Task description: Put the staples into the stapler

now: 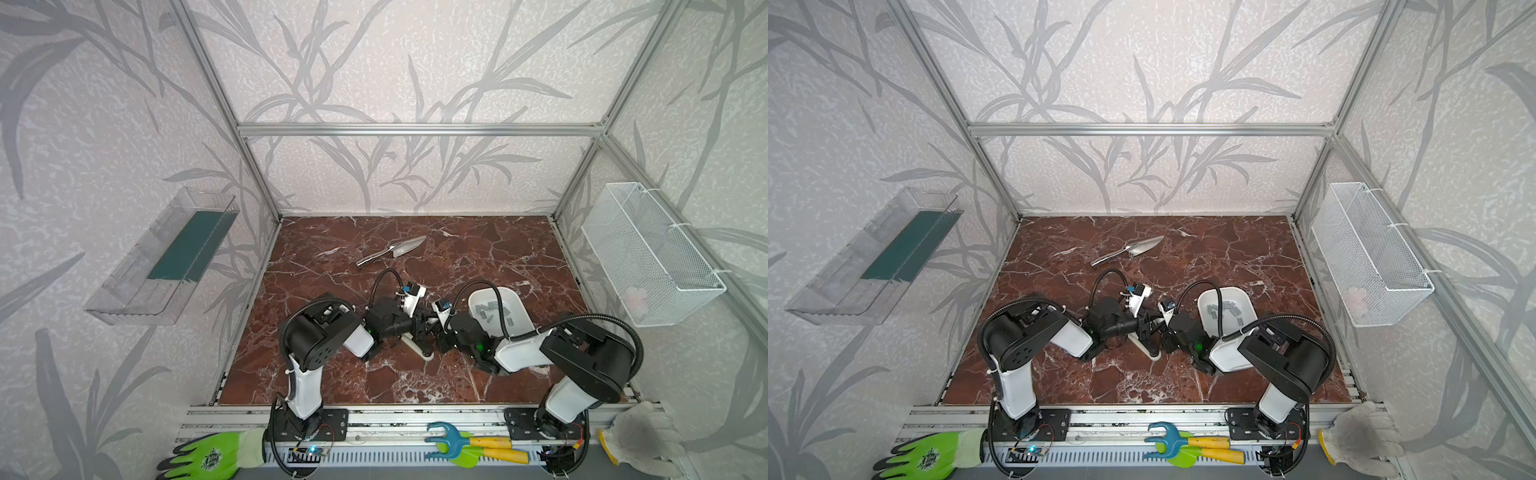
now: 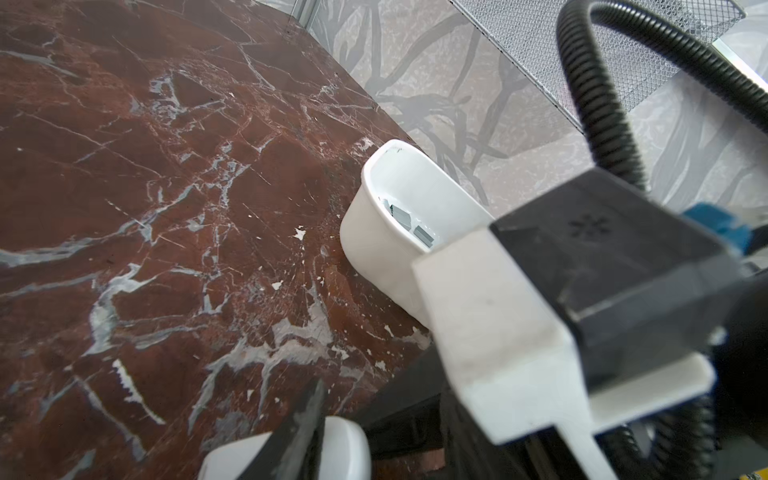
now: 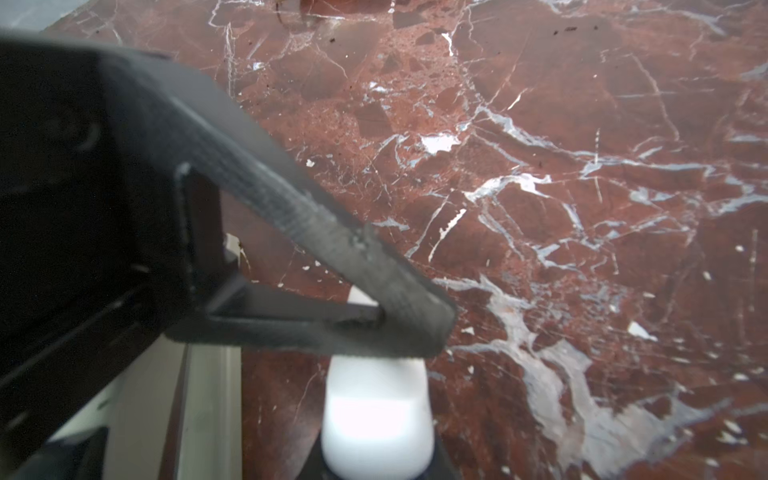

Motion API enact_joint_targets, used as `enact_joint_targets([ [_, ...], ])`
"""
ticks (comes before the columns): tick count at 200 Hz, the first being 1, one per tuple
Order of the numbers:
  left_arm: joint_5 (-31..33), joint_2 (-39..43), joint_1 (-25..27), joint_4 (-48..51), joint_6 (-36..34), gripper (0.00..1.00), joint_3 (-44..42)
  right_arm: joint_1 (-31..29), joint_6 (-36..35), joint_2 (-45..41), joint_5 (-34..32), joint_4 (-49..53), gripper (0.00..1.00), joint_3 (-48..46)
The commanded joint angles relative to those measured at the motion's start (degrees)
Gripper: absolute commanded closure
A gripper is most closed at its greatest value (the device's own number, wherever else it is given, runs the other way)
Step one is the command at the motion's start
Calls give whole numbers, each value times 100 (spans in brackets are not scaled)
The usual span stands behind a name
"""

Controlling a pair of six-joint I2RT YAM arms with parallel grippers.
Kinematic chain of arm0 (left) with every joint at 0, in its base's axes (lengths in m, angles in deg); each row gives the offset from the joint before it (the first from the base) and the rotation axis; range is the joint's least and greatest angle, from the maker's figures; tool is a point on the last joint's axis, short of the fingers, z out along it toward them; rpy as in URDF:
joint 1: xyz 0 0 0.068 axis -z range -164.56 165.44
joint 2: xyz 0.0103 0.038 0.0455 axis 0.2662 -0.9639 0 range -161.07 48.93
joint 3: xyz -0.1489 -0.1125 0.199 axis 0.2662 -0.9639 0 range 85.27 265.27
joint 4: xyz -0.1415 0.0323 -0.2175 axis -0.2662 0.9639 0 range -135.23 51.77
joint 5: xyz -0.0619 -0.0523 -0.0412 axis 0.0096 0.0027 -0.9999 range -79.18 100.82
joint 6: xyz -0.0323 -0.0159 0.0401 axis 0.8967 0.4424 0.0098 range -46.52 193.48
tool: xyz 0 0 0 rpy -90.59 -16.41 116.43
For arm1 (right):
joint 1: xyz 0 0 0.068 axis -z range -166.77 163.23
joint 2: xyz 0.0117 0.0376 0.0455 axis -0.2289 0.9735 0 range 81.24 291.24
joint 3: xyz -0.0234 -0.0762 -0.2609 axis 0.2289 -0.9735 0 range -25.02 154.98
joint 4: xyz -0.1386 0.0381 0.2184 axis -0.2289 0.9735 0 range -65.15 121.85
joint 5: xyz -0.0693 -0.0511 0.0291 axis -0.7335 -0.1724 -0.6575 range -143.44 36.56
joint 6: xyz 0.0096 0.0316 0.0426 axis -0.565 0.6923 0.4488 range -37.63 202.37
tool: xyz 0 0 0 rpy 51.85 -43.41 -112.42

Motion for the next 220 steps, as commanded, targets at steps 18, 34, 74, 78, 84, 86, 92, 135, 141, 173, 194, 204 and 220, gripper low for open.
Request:
enact_joint_targets([
  [18,-12,-67,90,108,-150,54,-135,-49,-101,-539,-173,795,65,-265],
  [34,23,-2,85,213,-197,54,-118,-49,-123,-810,-193,939,61,-327],
  [74,159,259,79,437,-276,54,-102,-50,-150,-1529,-150,1271,58,-492],
  [78,182,310,80,475,-279,54,-100,-51,-144,-1624,-139,1312,58,-509],
  [84,241,398,79,554,-295,54,-91,-51,-141,-1800,-108,1379,57,-538],
  [86,253,436,76,590,-296,54,-84,-51,-141,-1853,-99,1395,57,-546],
  [92,322,554,71,721,-325,54,-61,-52,-137,-1981,-65,1452,57,-565],
  [135,1036,1480,59,1940,-583,71,148,-60,-81,-2739,75,1897,76,-503],
  [141,1095,1544,60,2116,-630,74,201,-60,-72,-2736,66,1928,77,-453],
  [173,1296,1455,62,2589,-795,84,396,-54,-25,-2305,-26,2072,84,2],
  [194,1390,1345,66,2680,-877,92,443,-60,32,-1874,-79,2108,86,340],
  [204,1472,1349,61,2811,-956,94,479,-60,30,-1703,-48,2111,88,482],
  [220,1633,1386,59,3002,-1071,94,498,-60,35,-1520,-22,2090,88,623],
])
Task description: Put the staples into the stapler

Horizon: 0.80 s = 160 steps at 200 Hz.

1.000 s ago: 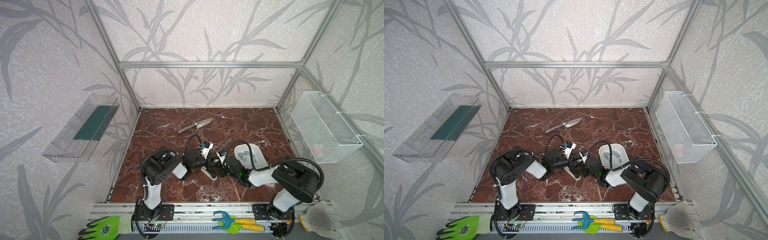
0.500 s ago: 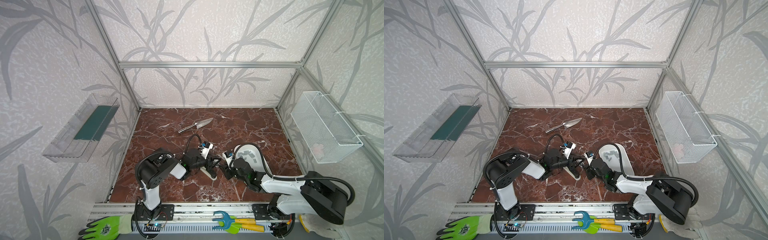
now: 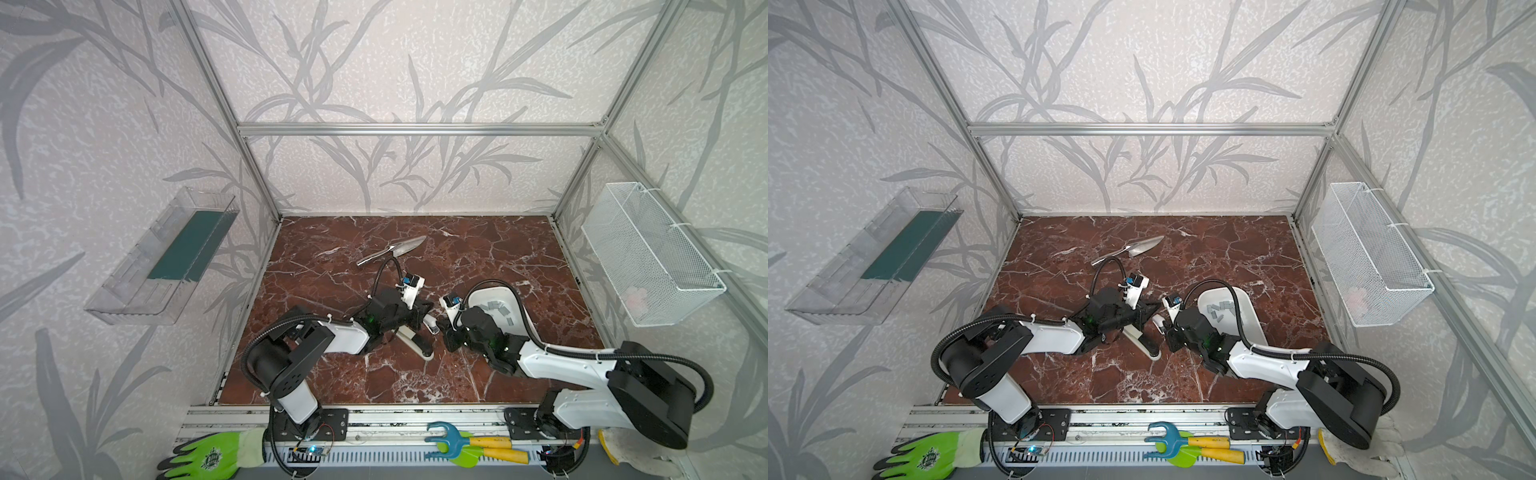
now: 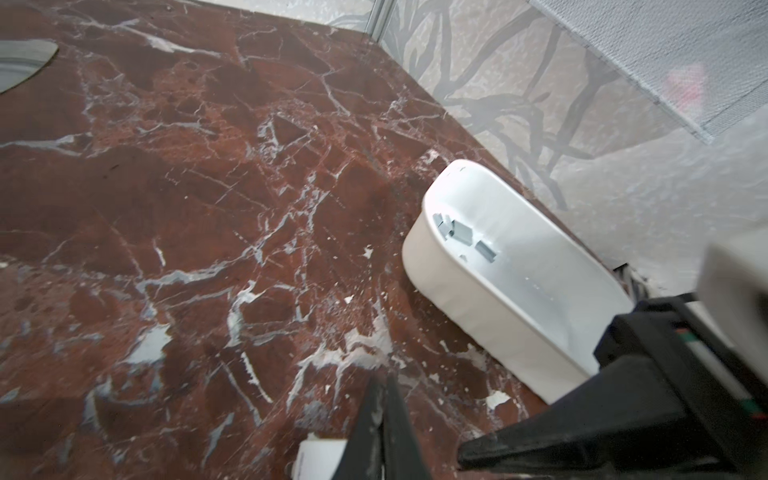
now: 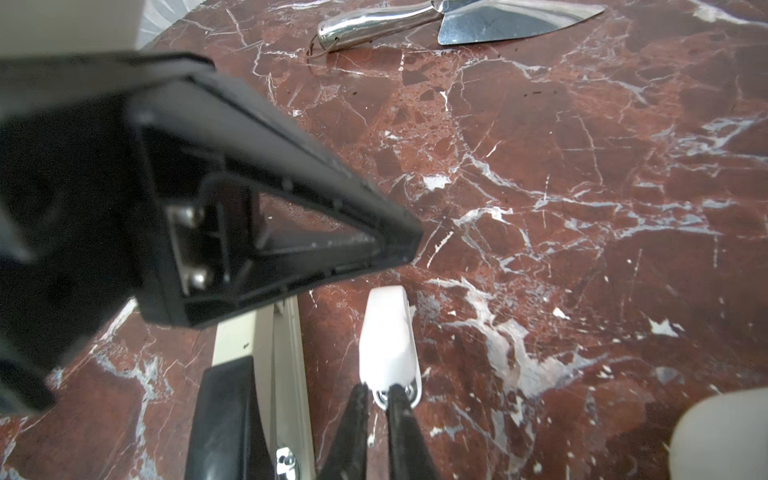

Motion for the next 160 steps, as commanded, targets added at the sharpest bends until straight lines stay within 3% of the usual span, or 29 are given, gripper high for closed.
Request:
enact_joint_targets([
  [1,325,9,21,405,-270,94,151,-25,52,238,-28,101,88,287],
  [72,122,-205,82,798,-526,95,380,-25,91,981,-211,-97,90,444],
  [160,104,-489,296,1052,-782,96,546,-242,333,1127,-380,-672,88,-128],
])
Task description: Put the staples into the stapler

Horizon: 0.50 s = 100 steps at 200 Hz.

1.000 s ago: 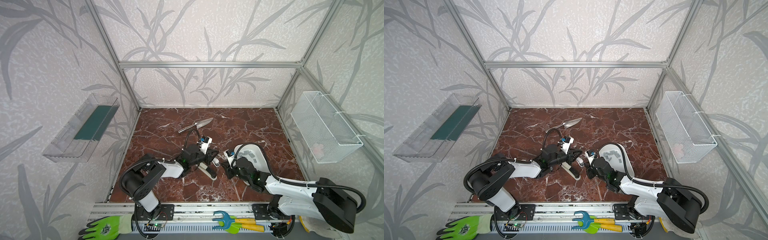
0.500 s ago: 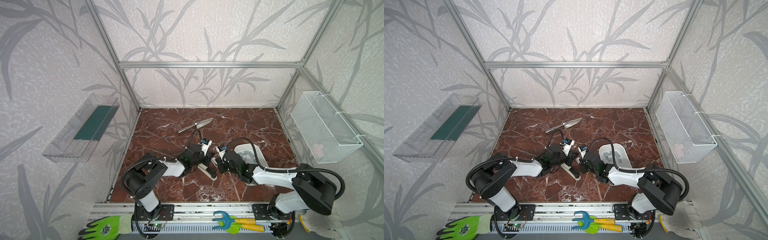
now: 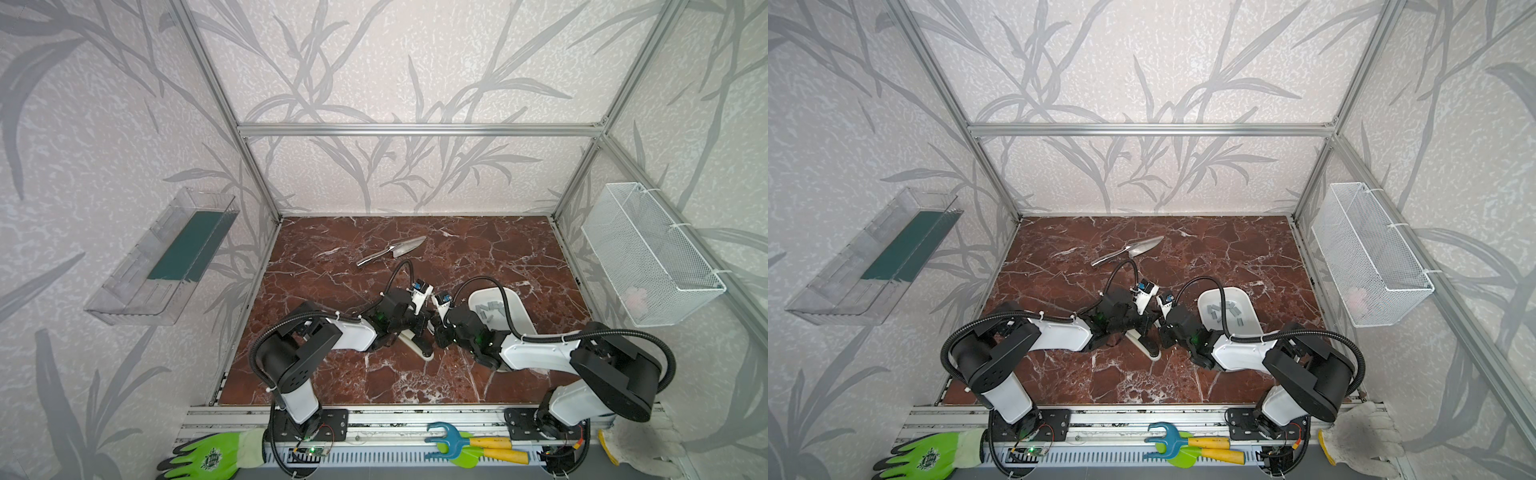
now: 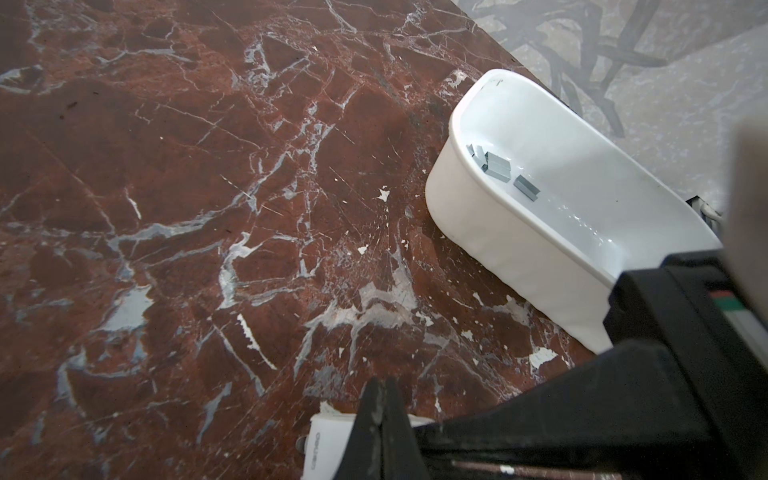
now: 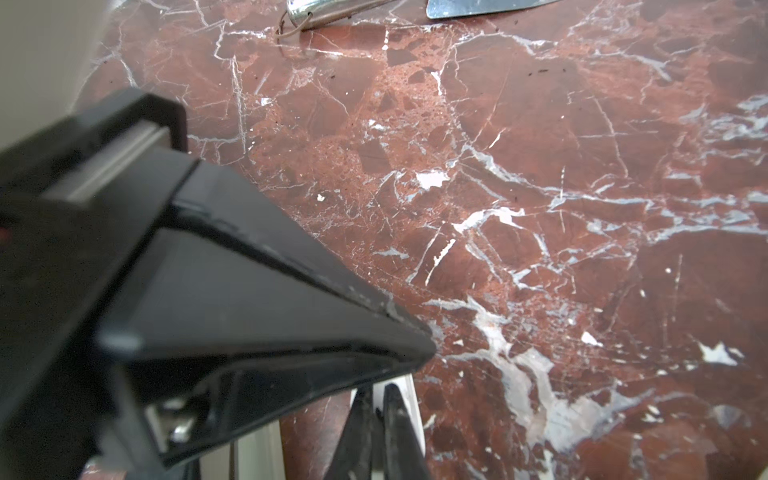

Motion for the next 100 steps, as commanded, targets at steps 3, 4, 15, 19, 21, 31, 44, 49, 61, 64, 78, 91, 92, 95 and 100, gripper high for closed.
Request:
enact_joint_targets([
  [3,-57,-198,56,119,-170,96,132,-136,156,196,-122,-62,88,-278],
  [4,-56,-206,64,119,-179,95,132,-137,159,209,-122,-75,88,-285],
  [15,-55,-305,89,119,-195,96,141,-140,227,359,-149,-223,88,-363],
  [19,-56,-337,97,119,-194,96,149,-139,253,432,-151,-293,87,-393],
  [21,-55,-361,103,119,-200,96,150,-145,267,473,-138,-326,87,-407],
  [31,-23,-448,133,104,-213,97,159,-160,306,708,-124,-544,88,-473],
  [44,10,-532,160,86,-221,97,153,-216,404,1054,-190,-896,88,-570],
  [49,39,-553,172,84,-220,98,151,-220,423,1124,-176,-1029,88,-596],
  [61,74,-563,183,118,-230,98,151,-283,477,1466,-198,-1289,89,-650],
  [64,81,-557,179,119,-234,98,151,-303,492,1516,-213,-1349,89,-663],
  [78,116,-512,191,162,-261,98,149,-384,560,1652,-275,-1625,89,-764],
  [91,125,-463,192,212,-289,98,153,-513,593,1727,-447,-1827,89,-835],
  [92,132,-466,194,214,-286,98,147,-528,602,1726,-473,-1828,89,-836],
  [95,138,-455,197,215,-292,98,150,-567,609,1753,-534,-1828,89,-844],
  [100,139,-458,200,215,-290,98,151,-617,634,1806,-625,-1832,89,-839],
])
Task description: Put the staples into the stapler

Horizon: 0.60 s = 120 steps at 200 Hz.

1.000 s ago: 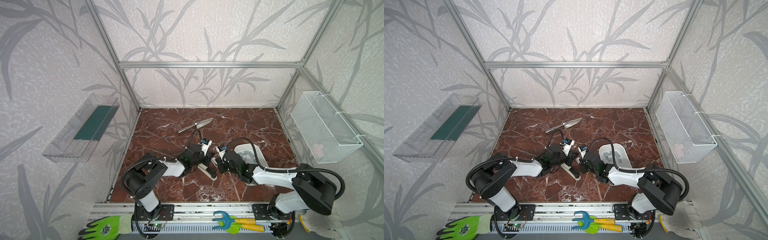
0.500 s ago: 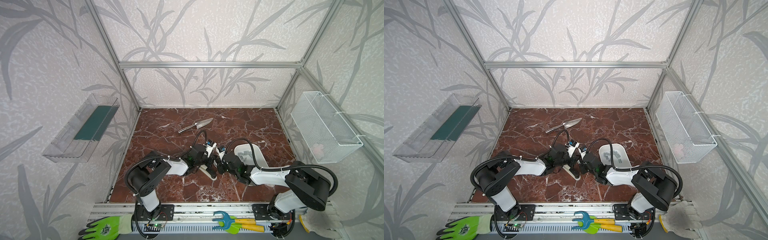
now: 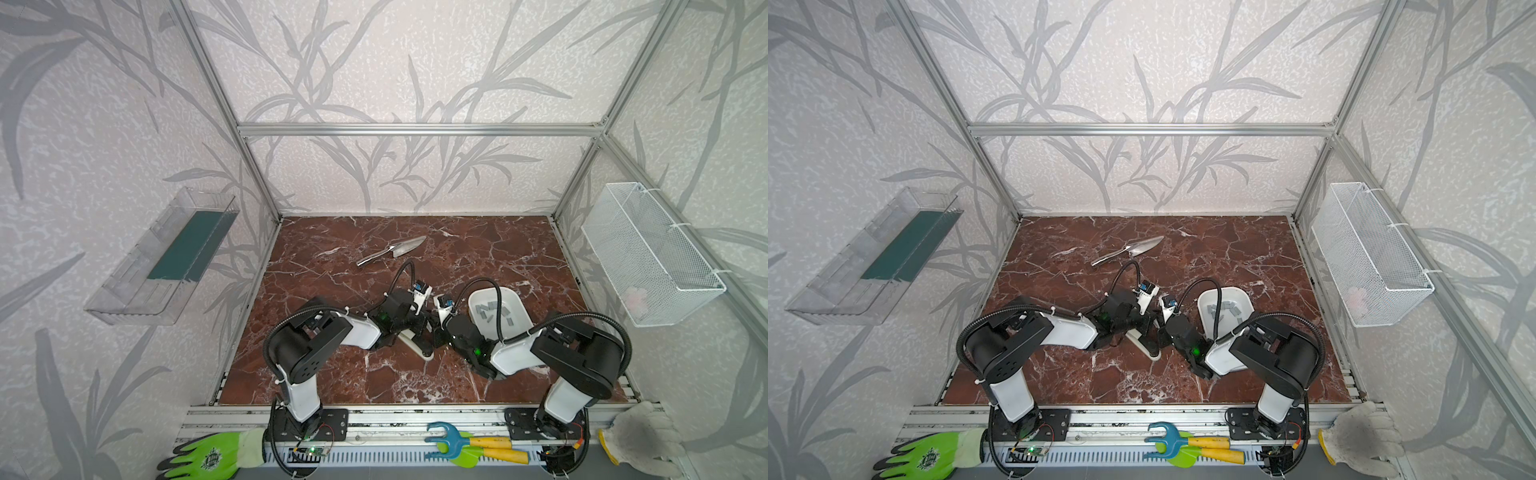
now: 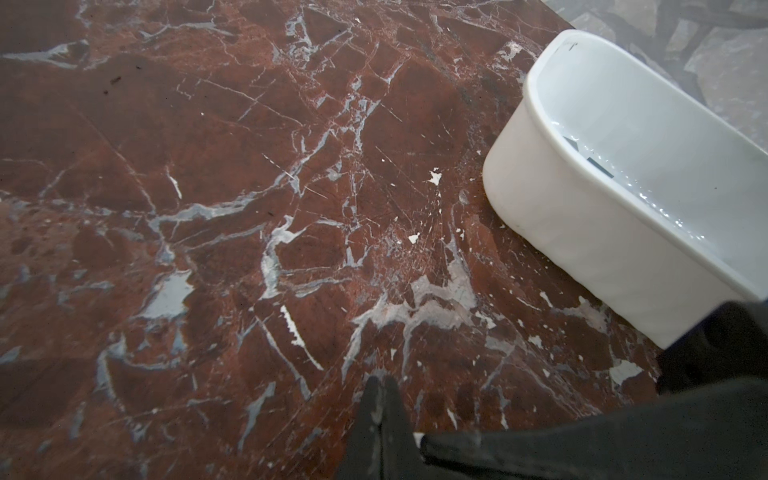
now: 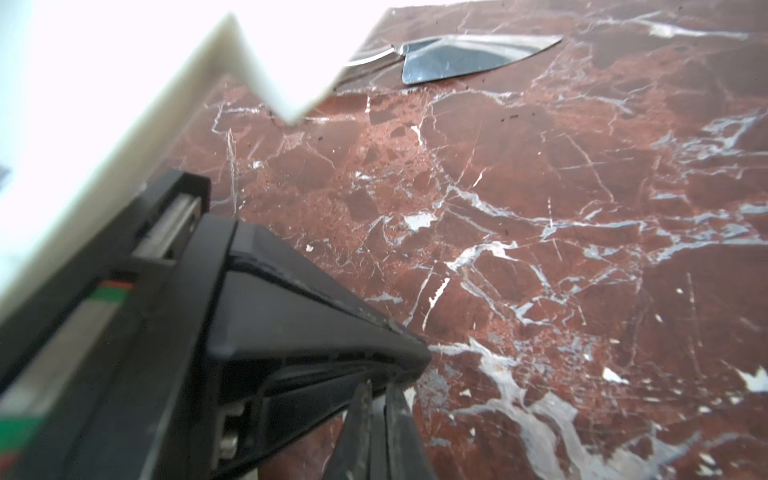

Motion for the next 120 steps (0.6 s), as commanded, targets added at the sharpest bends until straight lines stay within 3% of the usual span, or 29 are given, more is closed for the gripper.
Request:
enact_joint_targets([
  [1,-355,-15,193,266,-119,98,35,-368,207,560,117,747,89,-326],
  [58,-328,-8,203,246,-97,98,59,-417,466,1582,-60,-756,90,-679],
  [70,-261,52,196,353,-91,97,128,-387,396,1562,70,-1058,85,-747],
  [120,100,643,51,1310,-123,82,743,-315,237,-273,-223,2177,74,368],
])
